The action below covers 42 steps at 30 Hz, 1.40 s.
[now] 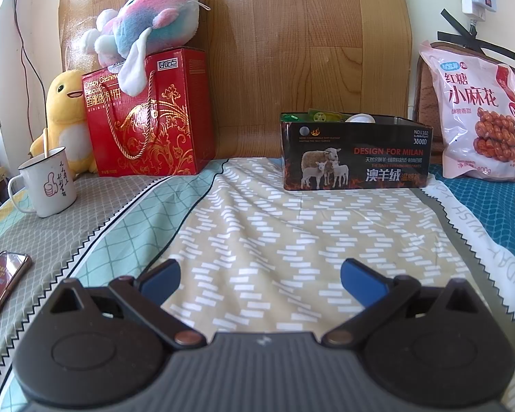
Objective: Organize snacks
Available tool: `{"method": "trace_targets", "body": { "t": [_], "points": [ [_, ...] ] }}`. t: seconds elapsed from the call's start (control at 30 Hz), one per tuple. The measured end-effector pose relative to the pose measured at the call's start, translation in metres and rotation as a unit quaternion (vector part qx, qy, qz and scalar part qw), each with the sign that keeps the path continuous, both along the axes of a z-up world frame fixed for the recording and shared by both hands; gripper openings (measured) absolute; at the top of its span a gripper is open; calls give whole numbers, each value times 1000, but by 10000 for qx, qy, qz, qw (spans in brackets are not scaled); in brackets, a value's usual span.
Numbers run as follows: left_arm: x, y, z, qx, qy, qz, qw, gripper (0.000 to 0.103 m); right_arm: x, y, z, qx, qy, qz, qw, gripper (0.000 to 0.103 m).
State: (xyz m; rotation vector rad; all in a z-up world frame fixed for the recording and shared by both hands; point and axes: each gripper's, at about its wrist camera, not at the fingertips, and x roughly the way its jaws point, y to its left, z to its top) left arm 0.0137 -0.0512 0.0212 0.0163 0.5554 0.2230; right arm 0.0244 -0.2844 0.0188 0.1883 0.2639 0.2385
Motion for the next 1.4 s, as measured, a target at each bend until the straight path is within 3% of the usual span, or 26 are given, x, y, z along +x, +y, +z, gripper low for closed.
{"method": "trace_targets", "body": {
  "t": [1.4],
  "points": [
    [0, -4, 0, 54, 14, -75, 10000, 103, 0, 0, 0, 11, 9, -6, 10000, 103]
  ]
}}
